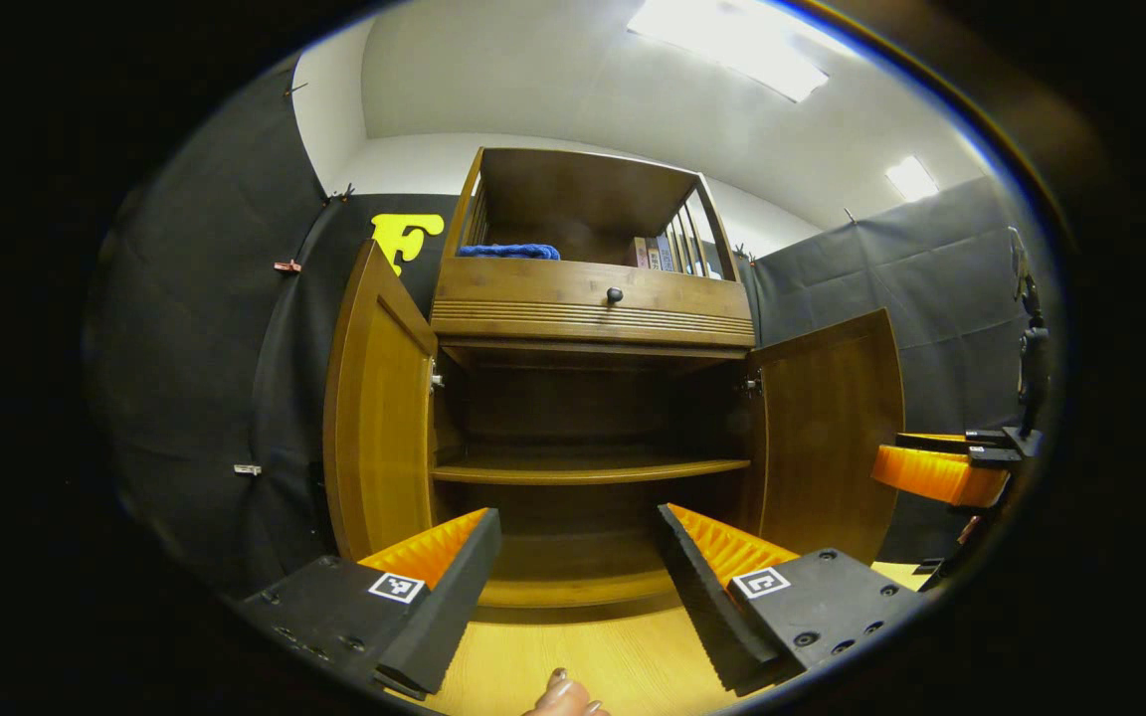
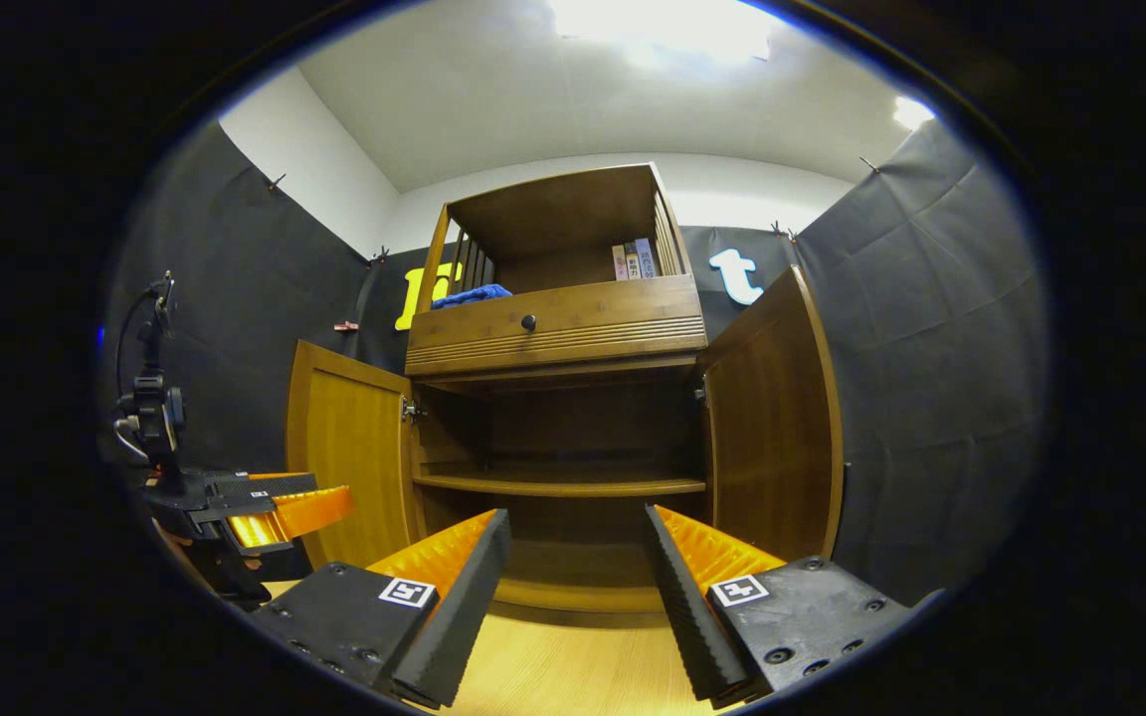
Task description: Open the right door of the double-door shoe cabinet with the right hand, and open the left door with the left hand.
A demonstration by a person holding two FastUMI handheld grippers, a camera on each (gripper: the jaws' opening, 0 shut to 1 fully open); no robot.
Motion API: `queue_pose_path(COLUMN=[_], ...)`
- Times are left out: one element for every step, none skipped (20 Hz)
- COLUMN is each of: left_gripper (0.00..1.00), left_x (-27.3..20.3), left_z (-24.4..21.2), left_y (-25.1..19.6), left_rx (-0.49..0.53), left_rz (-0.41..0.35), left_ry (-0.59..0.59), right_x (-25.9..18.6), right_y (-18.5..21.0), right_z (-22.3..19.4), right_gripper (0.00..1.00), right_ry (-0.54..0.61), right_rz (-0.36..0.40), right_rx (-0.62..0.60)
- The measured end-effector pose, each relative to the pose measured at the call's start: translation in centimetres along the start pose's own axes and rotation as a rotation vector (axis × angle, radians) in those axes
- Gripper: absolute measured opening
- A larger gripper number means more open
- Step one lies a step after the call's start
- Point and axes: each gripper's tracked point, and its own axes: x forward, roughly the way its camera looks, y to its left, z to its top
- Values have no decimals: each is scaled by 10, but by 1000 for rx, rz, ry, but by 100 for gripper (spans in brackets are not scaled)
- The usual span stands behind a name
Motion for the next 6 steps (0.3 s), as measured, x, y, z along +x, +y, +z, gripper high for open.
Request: queue_pose_path(left_gripper=[96,100,96,96,96,96], left_x=[-1,-1,-2,-3,-3,-4], left_z=[1,1,1,2,2,2], left_y=[1,1,1,1,0,-1], left_rx=[0,-2,-2,-2,-4,-7], left_rz=[2,5,6,5,1,-2], left_ry=[-1,-1,-1,-1,-2,-4], right_x=[-1,-2,-2,-2,-2,-2], right_y=[1,2,2,2,2,3], right_z=[0,0,1,1,1,1], right_gripper=[85,85,85,85,85,85], right_ry=[0,0,-1,-1,0,0], right_rz=[3,5,7,9,11,12], right_rx=[0,0,0,0,1,3])
